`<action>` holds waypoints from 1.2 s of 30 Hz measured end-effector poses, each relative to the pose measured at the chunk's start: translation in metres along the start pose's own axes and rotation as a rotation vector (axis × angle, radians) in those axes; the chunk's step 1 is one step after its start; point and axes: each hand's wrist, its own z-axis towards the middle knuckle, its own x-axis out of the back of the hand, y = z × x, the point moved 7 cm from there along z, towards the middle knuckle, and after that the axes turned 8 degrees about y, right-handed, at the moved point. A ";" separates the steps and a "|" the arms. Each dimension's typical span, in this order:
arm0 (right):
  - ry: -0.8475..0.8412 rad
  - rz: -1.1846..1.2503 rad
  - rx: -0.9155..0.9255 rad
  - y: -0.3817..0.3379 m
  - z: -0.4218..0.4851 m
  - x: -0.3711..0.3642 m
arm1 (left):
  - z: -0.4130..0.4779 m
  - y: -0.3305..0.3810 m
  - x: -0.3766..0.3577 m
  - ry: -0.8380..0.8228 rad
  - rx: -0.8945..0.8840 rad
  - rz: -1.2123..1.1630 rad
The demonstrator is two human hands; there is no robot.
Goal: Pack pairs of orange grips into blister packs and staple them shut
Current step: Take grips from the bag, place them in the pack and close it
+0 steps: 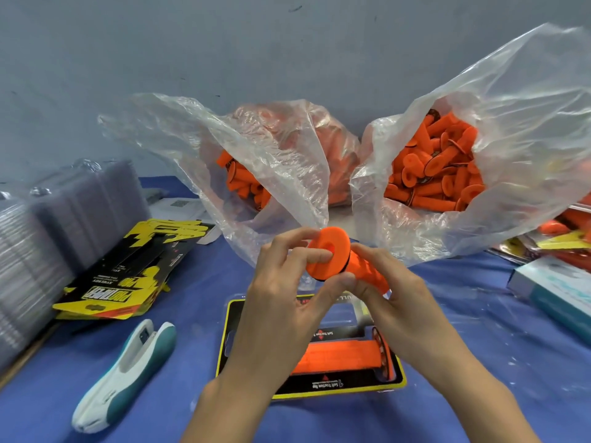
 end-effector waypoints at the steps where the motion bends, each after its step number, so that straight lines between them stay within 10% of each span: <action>1: 0.001 -0.024 -0.001 0.001 0.000 0.000 | -0.002 -0.001 0.000 0.006 0.009 0.000; 36: -0.022 -0.397 0.110 -0.008 -0.001 -0.025 | -0.022 -0.032 0.024 0.082 0.302 0.078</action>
